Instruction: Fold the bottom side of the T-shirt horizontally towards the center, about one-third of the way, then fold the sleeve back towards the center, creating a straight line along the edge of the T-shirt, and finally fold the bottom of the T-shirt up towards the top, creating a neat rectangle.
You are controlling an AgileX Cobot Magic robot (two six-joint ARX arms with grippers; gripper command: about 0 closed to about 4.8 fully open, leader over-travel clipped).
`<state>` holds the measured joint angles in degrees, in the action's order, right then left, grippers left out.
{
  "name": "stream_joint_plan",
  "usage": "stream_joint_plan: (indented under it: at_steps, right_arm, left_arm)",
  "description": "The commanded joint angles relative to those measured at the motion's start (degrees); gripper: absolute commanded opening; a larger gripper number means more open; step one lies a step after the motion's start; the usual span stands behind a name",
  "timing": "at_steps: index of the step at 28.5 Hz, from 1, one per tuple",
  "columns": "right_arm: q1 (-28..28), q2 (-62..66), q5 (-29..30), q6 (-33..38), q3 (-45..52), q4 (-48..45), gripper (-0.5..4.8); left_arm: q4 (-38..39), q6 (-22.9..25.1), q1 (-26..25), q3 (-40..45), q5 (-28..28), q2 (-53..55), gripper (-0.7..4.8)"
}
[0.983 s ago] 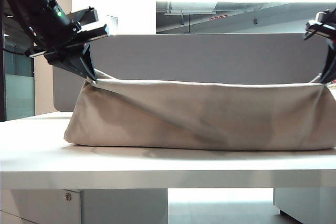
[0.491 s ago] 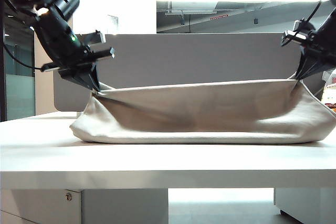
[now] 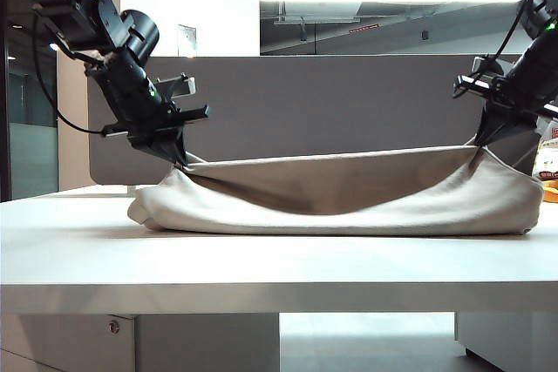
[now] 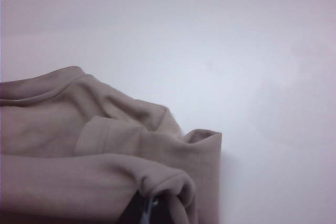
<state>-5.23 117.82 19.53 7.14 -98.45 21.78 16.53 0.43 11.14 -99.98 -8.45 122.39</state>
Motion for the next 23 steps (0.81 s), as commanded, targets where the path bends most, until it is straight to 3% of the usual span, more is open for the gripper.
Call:
stream_joint_plan:
  at_steps: [1,5,6,7,8,11,12,13,18,19,23]
  right_arm:
    - [-0.3,0.7,-0.5,-0.1,-0.7,-2.4,-0.01]
    - [-0.3,1.2,-0.3,-0.2,-0.7,-4.7,0.02]
    - [-0.3,1.2,-0.4,-0.1,-0.7,-5.3,0.27]
    - [-0.3,1.2,-0.3,-0.1,-0.7,-6.0,0.91]
    - [-0.2,1.2,-0.3,-0.1,-0.7,-6.9,1.94]
    - [-0.2,1.2,-0.3,-0.1,-0.8,-9.0,4.35]
    - [-0.2,1.2,-0.3,-0.1,-0.8,-9.1,4.79]
    - [-0.2,1.2,-0.3,-0.1,-0.9,-9.1,4.79]
    - [-0.3,1.2,-0.3,0.0,-0.9,-7.4,4.79]
    - [-0.3,1.1,-0.3,0.1,-0.9,-6.5,4.36]
    - [-0.3,1.1,1.4,-0.2,-0.9,-3.1,0.77]
  left_arm:
    - [-2.1,0.5,-0.3,-1.0,2.3,0.6,-0.06]
    - [-3.2,1.0,-0.6,-1.0,2.4,0.9,-0.05]
    - [-3.4,1.2,-0.6,-1.0,2.4,0.9,0.04]
    - [-3.6,1.4,-0.7,-1.0,2.5,0.9,0.41]
    - [-3.9,1.3,-0.9,-1.0,2.5,0.8,1.21]
    - [-4.4,1.3,-1.0,-1.0,5.3,0.8,3.64]
    - [-4.5,1.3,-1.0,-1.0,6.2,0.8,4.47]
    - [-4.6,1.3,-1.0,-1.0,7.5,0.8,4.79]
    - [-2.8,-0.6,-1.0,-1.0,8.9,-0.2,4.79]
    - [-2.5,-0.7,-1.0,-1.0,8.9,-0.5,4.79]
    - [-0.7,-0.4,-1.1,-0.9,8.8,-3.3,2.81]
